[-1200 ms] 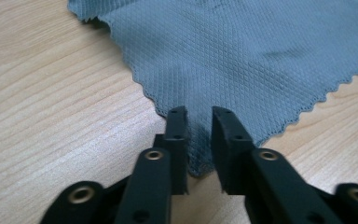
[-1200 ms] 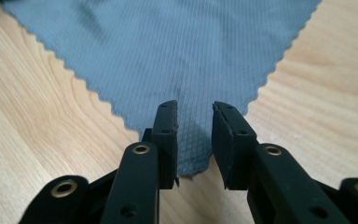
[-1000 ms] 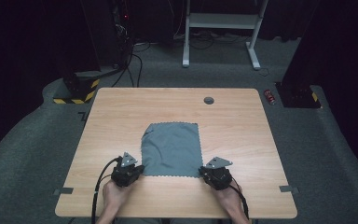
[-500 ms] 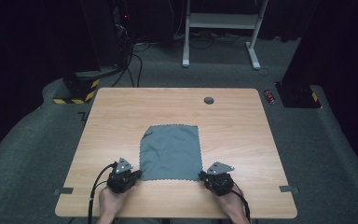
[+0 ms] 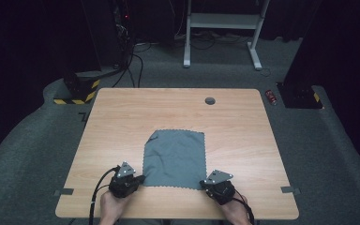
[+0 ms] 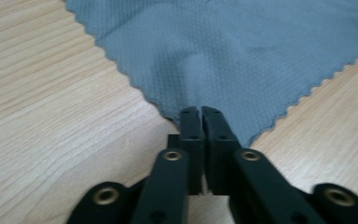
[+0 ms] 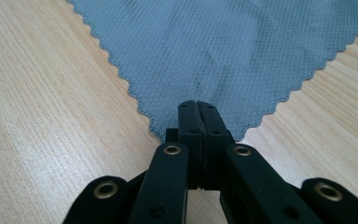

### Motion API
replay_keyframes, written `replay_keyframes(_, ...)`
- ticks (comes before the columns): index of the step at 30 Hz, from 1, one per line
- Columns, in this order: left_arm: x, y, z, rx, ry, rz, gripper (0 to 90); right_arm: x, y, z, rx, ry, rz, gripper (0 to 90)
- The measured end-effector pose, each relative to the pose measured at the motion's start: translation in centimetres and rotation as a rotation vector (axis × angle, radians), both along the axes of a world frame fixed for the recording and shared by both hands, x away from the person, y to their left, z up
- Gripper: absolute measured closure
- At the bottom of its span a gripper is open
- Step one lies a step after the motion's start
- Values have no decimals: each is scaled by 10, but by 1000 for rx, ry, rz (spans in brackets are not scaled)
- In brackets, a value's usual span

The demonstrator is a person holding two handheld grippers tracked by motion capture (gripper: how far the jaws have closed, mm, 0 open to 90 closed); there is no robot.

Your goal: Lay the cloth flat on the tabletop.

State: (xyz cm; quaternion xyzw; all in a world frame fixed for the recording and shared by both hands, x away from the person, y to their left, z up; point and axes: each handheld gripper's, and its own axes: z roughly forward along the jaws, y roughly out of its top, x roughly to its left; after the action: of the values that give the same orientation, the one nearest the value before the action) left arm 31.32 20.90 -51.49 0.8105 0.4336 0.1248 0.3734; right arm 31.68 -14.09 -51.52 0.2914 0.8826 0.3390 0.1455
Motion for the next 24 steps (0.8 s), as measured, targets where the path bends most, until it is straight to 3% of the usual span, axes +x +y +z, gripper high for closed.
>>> replay_keyframes(1,0,0,0,0,0,0,790,0,0,0,0,0,0,855)
replay_keyframes(3,6,0,6,-24,-18,20,712,10,-1,1,30,-15,-60,775)
replay_keyframes(4,11,0,10,-22,-35,34,712,10,-1,1,30,-15,-60,775)
replay_keyframes(5,17,-1,13,-20,-52,53,625,23,1,2,53,-31,-96,725)
replay_keyframes(6,33,-4,16,-14,-56,72,601,30,3,3,61,-39,-117,712)
replay_keyframes(7,33,-4,16,-14,-56,72,590,30,3,3,61,-39,-117,712)
replay_keyframes(9,51,-6,18,-35,-47,72,586,48,11,3,79,-32,-139,709)
replay_keyframes(11,74,-15,19,-34,-37,64,579,56,15,0,86,-26,-145,708)
replay_keyframes(14,86,-23,19,-28,-40,47,561,60,19,-4,77,-19,-150,696)
replay_keyframes(16,98,-32,18,9,-43,34,555,60,20,-8,91,-19,-158,689)
replay_keyframes(17,110,-39,17,51,-50,25,547,60,19,-8,99,-16,-162,685)
replay_keyframes(18,110,-39,17,51,-50,25,545,60,19,-8,99,-16,-162,685)
replay_keyframes(20,128,-46,13,63,-38,34,542,60,19,-8,102,-14,-159,678)
replay_keyframes(22,133,-47,11,67,-36,42,542,60,20,-8,93,-21,-157,675)
replay_keyframes(24,144,-48,5,53,-35,65,544,58,22,-8,79,-37,-154,679)
